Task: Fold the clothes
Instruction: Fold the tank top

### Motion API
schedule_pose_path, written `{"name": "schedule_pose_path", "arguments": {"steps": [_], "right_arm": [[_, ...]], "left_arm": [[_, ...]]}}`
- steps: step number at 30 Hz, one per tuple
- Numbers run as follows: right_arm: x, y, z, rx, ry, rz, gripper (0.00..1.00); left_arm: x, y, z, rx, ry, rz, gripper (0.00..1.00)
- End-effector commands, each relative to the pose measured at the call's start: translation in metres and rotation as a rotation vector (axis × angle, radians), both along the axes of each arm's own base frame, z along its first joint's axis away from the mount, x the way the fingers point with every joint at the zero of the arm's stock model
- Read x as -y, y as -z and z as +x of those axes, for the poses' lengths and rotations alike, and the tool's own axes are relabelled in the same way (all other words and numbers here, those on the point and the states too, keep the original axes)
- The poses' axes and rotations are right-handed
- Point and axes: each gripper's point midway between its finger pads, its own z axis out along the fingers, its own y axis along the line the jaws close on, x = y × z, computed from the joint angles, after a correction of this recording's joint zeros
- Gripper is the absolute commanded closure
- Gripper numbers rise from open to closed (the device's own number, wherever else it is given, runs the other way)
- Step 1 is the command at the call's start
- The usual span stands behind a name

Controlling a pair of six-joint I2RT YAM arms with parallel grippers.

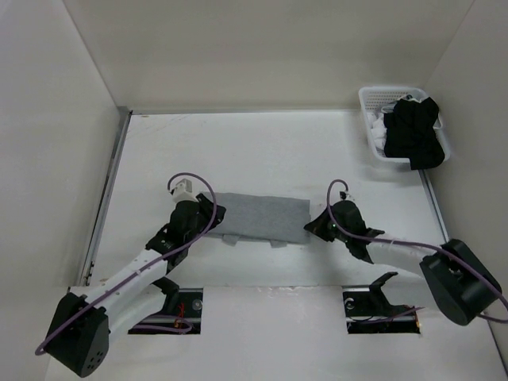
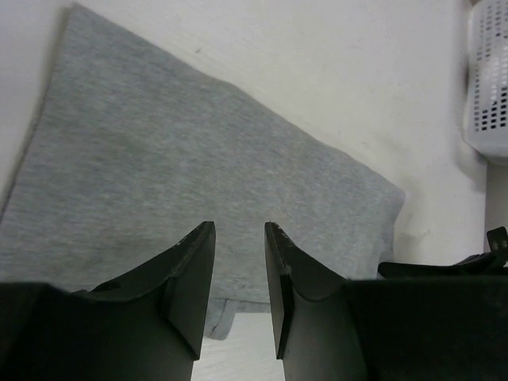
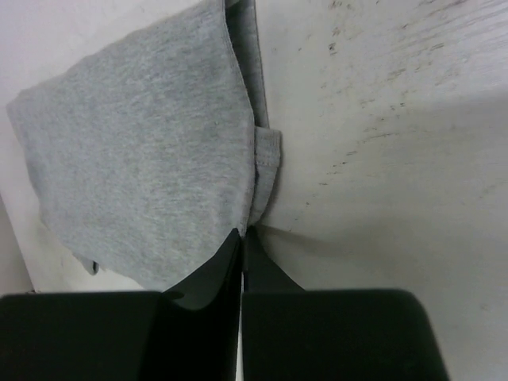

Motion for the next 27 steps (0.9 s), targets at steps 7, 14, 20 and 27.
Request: {"name": "schedule_pose_path", "arguments": {"steps": [7, 14, 20, 27], "right_arm": [[0.058, -0.079, 0.001, 0.176, 0.154, -0.124, 1.0], [0.036, -0.145, 0.007, 0.265, 0.061, -0.206, 1.0], [-0.041, -0.155, 0.01, 0.265, -0.112, -0.308, 1.0], [-0.144, -0.135, 0.01, 0.223, -0.311, -0.402, 1.0]], "left_arm": [[0.078, -0.055, 0.012, 0.148, 0.148, -0.119, 0.65], [0.091, -0.077, 0.006, 0.192, 0.191, -0.167, 0.64], [0.065, -0.082, -0.001, 0.214, 0.144, -0.185, 0.64], [0.031, -0.08, -0.006, 0.223, 0.082, -0.197, 0.63]]}}
